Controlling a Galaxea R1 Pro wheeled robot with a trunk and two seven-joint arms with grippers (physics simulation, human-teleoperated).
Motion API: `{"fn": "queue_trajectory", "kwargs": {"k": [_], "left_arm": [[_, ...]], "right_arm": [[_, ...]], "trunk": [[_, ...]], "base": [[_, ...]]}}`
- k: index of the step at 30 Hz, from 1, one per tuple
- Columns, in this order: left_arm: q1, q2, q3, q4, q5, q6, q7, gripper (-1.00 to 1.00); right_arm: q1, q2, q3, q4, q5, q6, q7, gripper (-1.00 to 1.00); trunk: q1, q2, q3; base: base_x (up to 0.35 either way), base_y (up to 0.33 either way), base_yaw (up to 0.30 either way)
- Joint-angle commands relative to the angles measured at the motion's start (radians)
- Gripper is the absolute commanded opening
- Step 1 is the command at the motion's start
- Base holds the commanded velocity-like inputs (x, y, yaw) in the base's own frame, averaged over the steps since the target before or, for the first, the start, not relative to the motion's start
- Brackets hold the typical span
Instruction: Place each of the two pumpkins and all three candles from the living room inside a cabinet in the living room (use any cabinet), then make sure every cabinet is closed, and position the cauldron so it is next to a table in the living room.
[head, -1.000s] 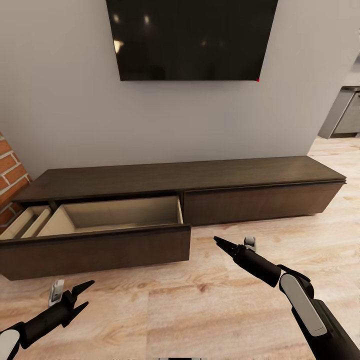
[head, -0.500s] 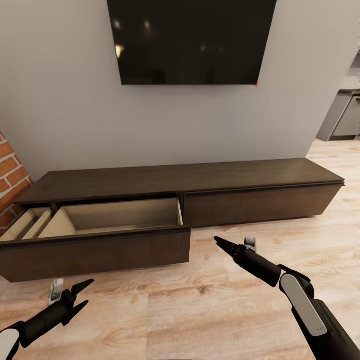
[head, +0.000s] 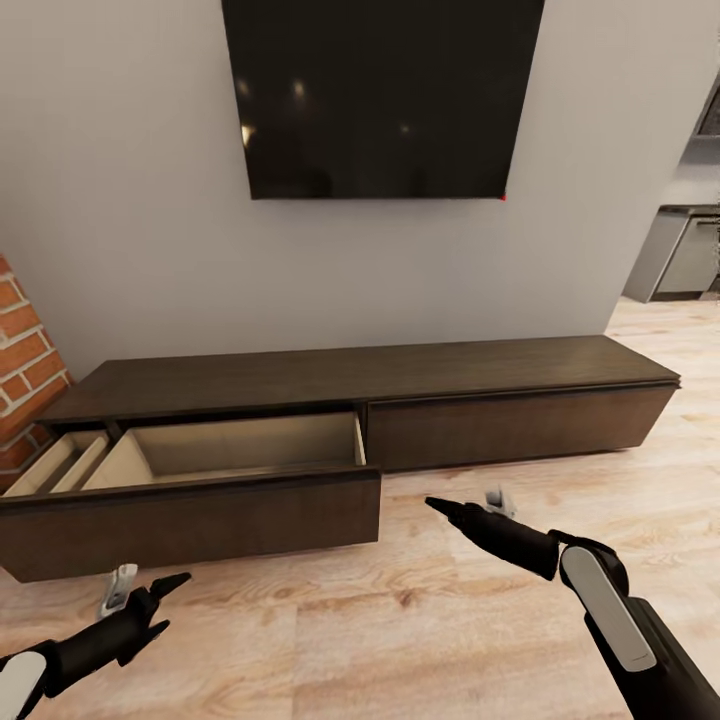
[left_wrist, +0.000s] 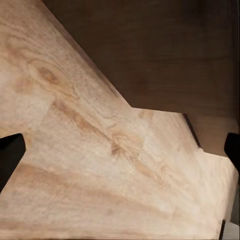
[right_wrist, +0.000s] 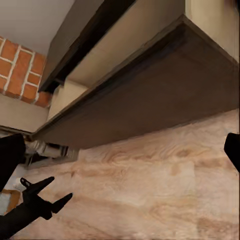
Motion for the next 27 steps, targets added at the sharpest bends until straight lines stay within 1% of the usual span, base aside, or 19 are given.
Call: {"fn": "queue_trajectory", "kwargs": {"k": [1,4,6,7,8,9,10,12,14,15,16,17,18,20,21,24,25,26,27], "left_arm": [[-0.001,-0.003,-0.006,-0.018,-0.004,0.005,0.047,1.0],[-0.001,-0.012,-0.038,-0.036,-0.006,0.004,0.15,1.0],[-0.001,-0.02,-0.079,-0.039,-0.006,-0.002,0.23,1.0],[-0.001,-0.021,-0.089,-0.04,-0.006,-0.004,0.25,1.0],[-0.001,-0.025,-0.119,-0.041,-0.006,-0.008,0.307,1.0],[-0.001,-0.027,-0.127,-0.042,-0.006,-0.01,0.323,1.0],[-0.001,-0.032,-0.151,-0.043,-0.007,-0.013,0.368,1.0],[-0.001,-0.044,-0.174,-0.044,-0.008,-0.016,0.411,1.0],[-0.001,-0.057,-0.188,-0.043,-0.01,-0.024,0.441,1.0],[-0.001,-0.071,-0.208,-0.043,-0.01,-0.04,0.473,1.0],[-0.001,-0.08,-0.226,-0.043,-0.01,-0.056,0.494,1.0],[-0.001,-0.085,-0.248,-0.042,-0.01,-0.075,0.513,1.0],[-0.001,-0.087,-0.259,-0.042,-0.01,-0.085,0.522,1.0],[-0.002,-0.091,-0.3,-0.041,-0.01,-0.123,0.545,1.0],[-0.002,-0.093,-0.313,-0.041,-0.01,-0.133,0.551,1.0],[-0.001,-0.094,-0.331,-0.04,-0.011,-0.148,0.559,1.0],[-0.002,-0.094,-0.334,-0.04,-0.011,-0.151,0.561,1.0],[-0.002,-0.094,-0.338,-0.038,-0.011,-0.153,0.563,1.0],[-0.002,-0.094,-0.338,-0.036,-0.012,-0.154,0.563,1.0]], "right_arm": [[-0.001,0.0,0.0,0.003,0.004,0.023,-0.088,1.0],[-0.001,0.001,0.009,0.021,0.003,0.035,-0.25,1.0],[-0.001,0.002,0.036,0.057,0.004,0.03,-0.337,1.0],[-0.001,0.002,0.044,0.068,0.005,0.026,-0.354,1.0],[-0.001,0.002,0.072,0.099,0.005,0.012,-0.39,1.0],[-0.001,0.002,0.083,0.107,0.005,0.005,-0.398,1.0],[-0.001,0.002,0.121,0.127,0.005,-0.015,-0.414,1.0],[-0.001,0.002,0.16,0.142,0.005,-0.038,-0.425,1.0],[-0.001,0.002,0.177,0.158,0.005,-0.062,-0.428,1.0],[-0.001,0.002,0.188,0.176,0.004,-0.082,-0.429,1.0],[-0.001,0.002,0.194,0.189,0.005,-0.09,-0.429,1.0],[-0.001,0.003,0.205,0.2,0.008,-0.097,-0.429,1.0],[-0.001,0.003,0.213,0.206,0.012,-0.099,-0.429,1.0],[-0.001,0.004,0.242,0.219,0.043,-0.117,-0.43,1.0],[-0.001,0.005,0.251,0.222,0.059,-0.128,-0.431,1.0],[-0.001,0.011,0.263,0.228,0.091,-0.155,-0.431,1.0],[-0.001,0.02,0.266,0.23,0.104,-0.166,-0.431,1.0],[-0.001,0.04,0.267,0.234,0.137,-0.178,-0.432,1.0],[-0.001,0.046,0.268,0.24,0.151,-0.18,-0.432,1.0]], "trunk": [[-0.001,0.0,0.003],[-0.002,0.001,0.015],[-0.003,0.001,0.022],[-0.003,0.001,0.026],[-0.004,0.002,0.03],[-0.004,0.002,0.034],[-0.005,0.002,0.038],[-0.006,0.003,0.046],[-0.006,0.003,0.053],[-0.007,0.003,0.057],[-0.007,0.003,0.061],[-0.008,0.004,0.065],[-0.008,0.004,0.069],[-0.009,0.004,0.077],[-0.01,0.005,0.08],[-0.011,0.005,0.092],[-0.011,0.006,0.096],[-0.012,0.006,0.1],[-0.012,0.006,0.104]], "base": [[0.0,0.0,0.0],[0.0,0.0,0.0],[0.0,0.0,0.0],[0.0,0.0,0.0],[0.0,0.0,0.0],[0.0,0.0,0.0],[0.0,0.0,0.0],[0.0,0.0,0.0],[0.0,0.0,0.0],[0.0,0.0,0.0],[0.0,0.0,0.0],[0.0,0.0,0.0],[0.0,0.0,0.0],[0.0,0.0,0.0],[0.0,0.0,0.0],[0.0,0.0,0.0],[0.0,0.0,0.0],[0.0,0.0,0.0],[0.0,0.0,0.0]]}}
